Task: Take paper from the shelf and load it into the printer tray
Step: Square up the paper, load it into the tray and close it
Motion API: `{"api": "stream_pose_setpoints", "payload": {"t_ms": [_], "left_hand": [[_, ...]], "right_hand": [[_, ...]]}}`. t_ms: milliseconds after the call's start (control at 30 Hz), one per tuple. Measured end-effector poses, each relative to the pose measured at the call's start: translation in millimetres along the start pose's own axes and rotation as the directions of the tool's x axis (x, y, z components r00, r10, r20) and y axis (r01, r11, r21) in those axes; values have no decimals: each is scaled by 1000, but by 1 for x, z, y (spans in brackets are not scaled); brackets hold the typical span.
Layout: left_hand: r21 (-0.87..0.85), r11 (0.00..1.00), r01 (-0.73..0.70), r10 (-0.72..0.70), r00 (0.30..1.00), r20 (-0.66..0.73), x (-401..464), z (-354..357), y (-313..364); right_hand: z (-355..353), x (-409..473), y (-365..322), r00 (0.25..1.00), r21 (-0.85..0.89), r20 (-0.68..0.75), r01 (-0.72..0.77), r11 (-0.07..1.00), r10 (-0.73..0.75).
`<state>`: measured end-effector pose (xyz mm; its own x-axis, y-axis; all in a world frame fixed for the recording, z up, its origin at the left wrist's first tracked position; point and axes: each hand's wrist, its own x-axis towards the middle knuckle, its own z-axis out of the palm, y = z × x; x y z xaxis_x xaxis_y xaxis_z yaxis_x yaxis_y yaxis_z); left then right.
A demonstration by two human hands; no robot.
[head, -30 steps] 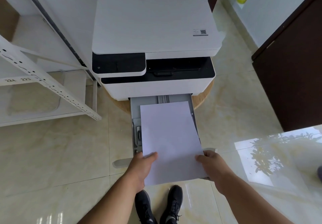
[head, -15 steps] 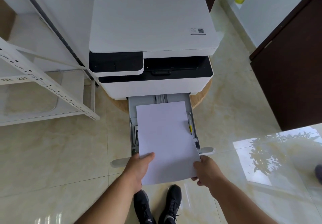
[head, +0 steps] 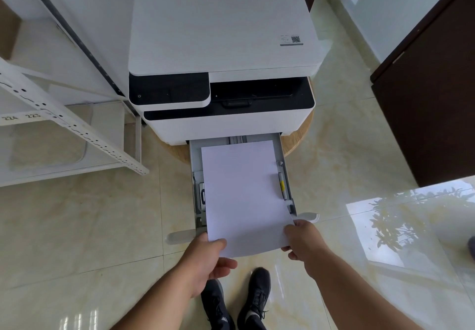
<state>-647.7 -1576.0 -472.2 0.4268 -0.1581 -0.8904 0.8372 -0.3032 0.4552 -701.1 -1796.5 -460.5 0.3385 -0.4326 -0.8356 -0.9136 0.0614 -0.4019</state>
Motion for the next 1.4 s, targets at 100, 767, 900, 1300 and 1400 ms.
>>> {"api": "stream_pose_setpoints", "payload": {"t_ms": [100,767,900,1300,1400], "left_hand": [[-20,1000,6,-6,1000,-5,5,0,3],[-84,996,-21,13,995,-96,22,-2,11],[-71,996,-44,35,991,-127,21,-5,9],[323,930,-177,243,954,-177,26,-16,6],[384,902,-194,280,943,-181,29,-19,5]], "right_hand": [[-1,0,1,999,28,-44,13,1000,-12],[4,17,-8,996,106,-91,-4,994,13],[5,19,-10,995,113,-101,-4,994,16],[6,27,-3,987,212,-162,35,977,-1],[6,28,-3,988,203,-154,50,978,-19]]}}
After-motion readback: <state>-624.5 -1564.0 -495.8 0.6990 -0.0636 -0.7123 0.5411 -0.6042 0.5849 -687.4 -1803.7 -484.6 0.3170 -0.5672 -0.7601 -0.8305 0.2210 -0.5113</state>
